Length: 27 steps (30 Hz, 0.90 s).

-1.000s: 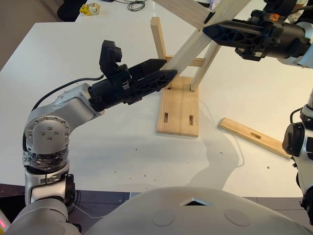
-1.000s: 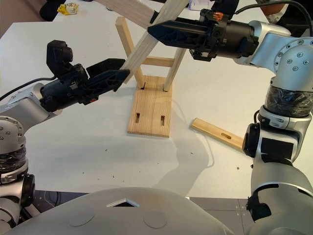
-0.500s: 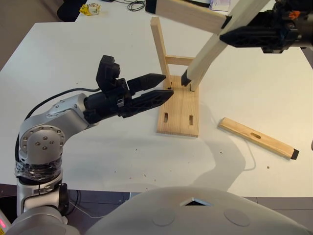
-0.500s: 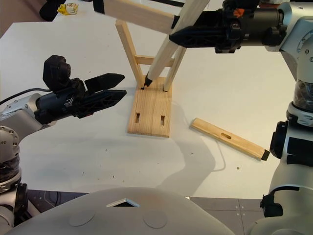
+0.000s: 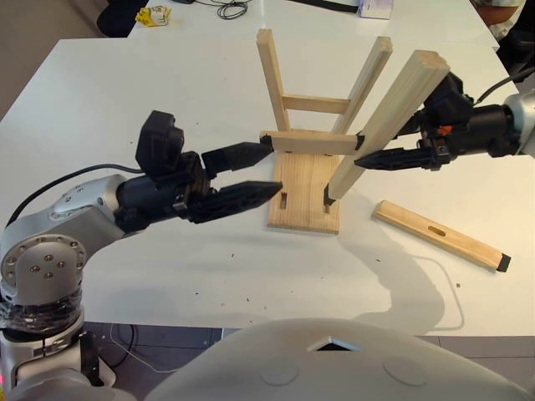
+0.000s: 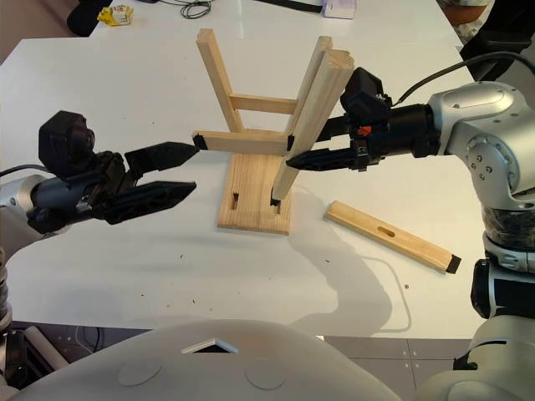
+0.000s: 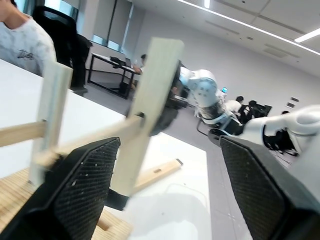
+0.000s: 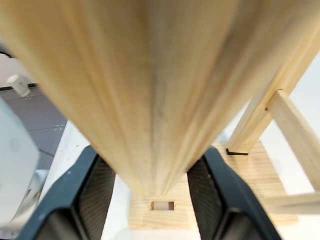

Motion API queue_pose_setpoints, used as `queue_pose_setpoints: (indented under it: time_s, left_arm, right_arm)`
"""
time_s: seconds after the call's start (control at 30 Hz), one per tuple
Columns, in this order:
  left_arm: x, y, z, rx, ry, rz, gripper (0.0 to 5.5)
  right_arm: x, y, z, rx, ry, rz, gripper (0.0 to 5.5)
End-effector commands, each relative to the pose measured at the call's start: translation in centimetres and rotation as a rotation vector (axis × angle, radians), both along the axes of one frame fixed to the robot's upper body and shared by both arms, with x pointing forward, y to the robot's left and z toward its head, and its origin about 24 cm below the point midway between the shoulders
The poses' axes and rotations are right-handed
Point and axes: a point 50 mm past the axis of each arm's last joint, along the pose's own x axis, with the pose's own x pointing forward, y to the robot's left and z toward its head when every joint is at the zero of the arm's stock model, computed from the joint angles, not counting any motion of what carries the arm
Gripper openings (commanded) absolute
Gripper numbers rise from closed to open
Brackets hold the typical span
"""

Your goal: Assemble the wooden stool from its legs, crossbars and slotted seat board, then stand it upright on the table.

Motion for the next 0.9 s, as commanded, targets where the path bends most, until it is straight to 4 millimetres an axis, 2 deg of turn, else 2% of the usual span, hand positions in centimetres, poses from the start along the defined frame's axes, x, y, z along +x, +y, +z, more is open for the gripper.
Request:
queue_pose_setpoints:
  time_s: [0.03,0.33,0.9]
  left_arm:
    - [-0.8,0.3,1.2,0.006,-0.042,-0.039,3.69]
    - [-0.5,1.2,2.9,-0.047,-0.078,-0.006,3.69]
    - [0.2,1.4,3.3,-0.057,-0.078,0.0,3.69]
  right_arm:
    - [-0.2,0.0,-0.6,-0.026,-0.057,-0.019,2.05]
    - [-0.4,-0.8,-2.5,-0.116,-0.107,-0.018,2.05]
    - [-1.1,0.0,-3.8,-0.065,-0.103,-0.039,2.05]
